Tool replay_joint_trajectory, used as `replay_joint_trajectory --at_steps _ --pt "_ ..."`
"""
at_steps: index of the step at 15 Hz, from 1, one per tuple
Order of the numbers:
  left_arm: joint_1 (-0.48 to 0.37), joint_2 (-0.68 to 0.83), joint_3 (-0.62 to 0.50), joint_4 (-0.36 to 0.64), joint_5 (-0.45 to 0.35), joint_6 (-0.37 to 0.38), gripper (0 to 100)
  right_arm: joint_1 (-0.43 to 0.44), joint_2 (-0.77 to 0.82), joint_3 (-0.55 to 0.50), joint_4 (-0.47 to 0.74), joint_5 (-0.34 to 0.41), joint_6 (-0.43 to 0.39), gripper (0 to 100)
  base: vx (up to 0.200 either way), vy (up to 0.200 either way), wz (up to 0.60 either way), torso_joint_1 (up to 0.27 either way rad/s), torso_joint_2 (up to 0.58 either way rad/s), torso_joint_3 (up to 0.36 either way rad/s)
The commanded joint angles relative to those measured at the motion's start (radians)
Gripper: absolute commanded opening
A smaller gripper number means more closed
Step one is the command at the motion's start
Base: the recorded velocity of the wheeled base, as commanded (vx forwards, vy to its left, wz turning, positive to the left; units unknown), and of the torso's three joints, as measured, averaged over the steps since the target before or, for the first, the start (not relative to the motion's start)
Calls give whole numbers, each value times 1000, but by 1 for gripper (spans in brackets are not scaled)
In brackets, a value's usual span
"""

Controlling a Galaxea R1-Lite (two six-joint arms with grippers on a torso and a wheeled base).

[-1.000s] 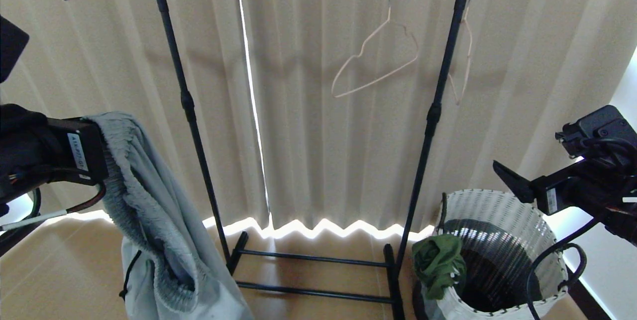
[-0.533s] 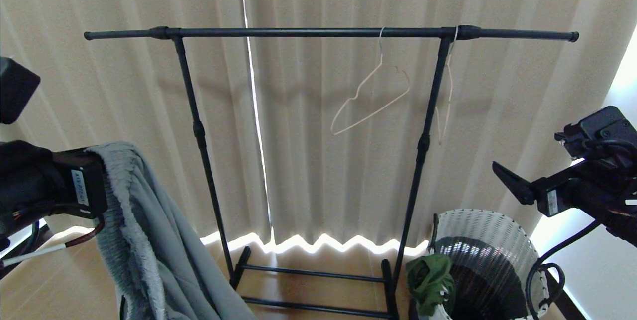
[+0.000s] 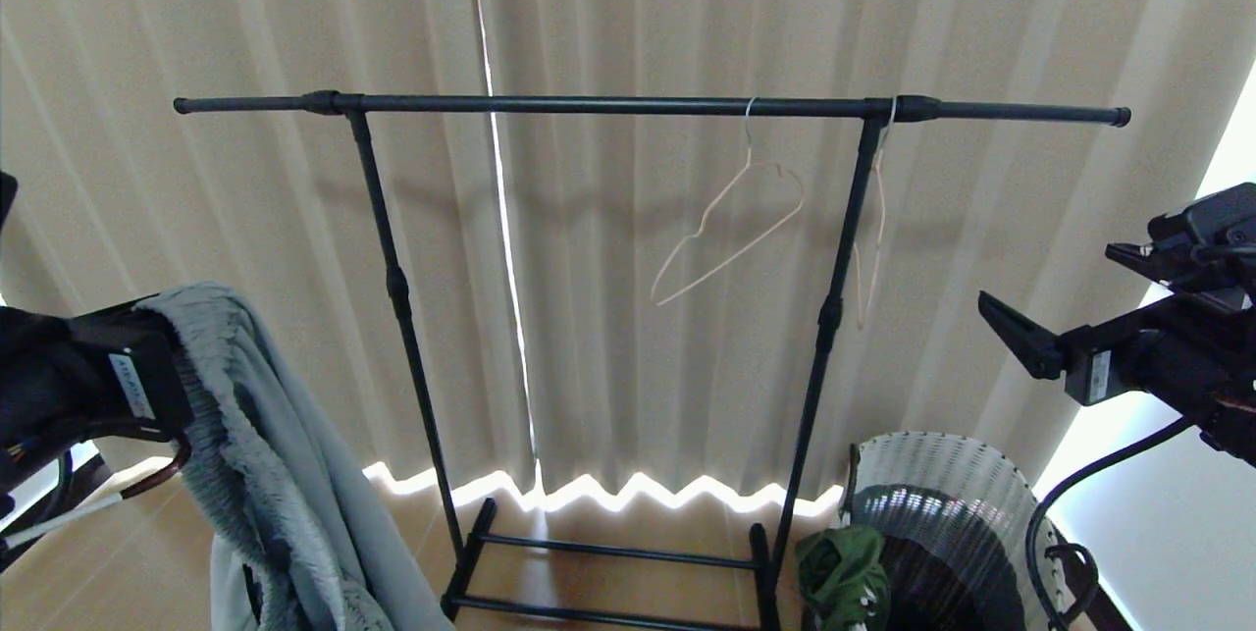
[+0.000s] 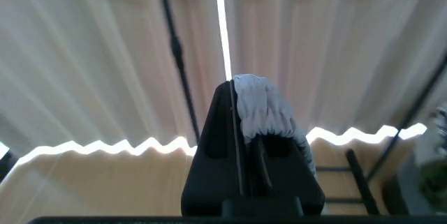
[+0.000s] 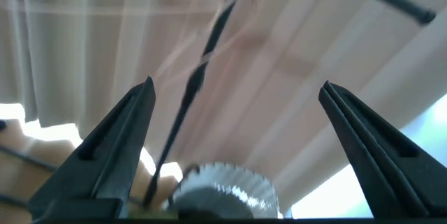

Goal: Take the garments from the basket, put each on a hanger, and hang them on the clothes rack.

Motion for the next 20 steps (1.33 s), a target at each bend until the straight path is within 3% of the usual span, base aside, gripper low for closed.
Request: replay_joint_trajectory --at_steps 1,3,7,12,20 --pt "48 1 99 -73 -11 -7 0 0 4 -3 -21 2 -1 100 0 0 0 0 0 0" --pt "91 24 111 -99 -135 -17 0 -30 19 5 -25 -3 -4 100 0 0 0 0 0 0" --pt "157 71 73 -102 -252 -14 0 -175 47 -44 39 -1 -4 100 0 0 0 0 0 0" --pt "155 88 87 -148 -261 -17 0 -182 18 -89 272 -1 92 100 0 0 0 0 0 0" --pt "155 82 93 -149 -261 -18 0 -76 7 -112 285 0 106 100 0 0 0 0 0 0"
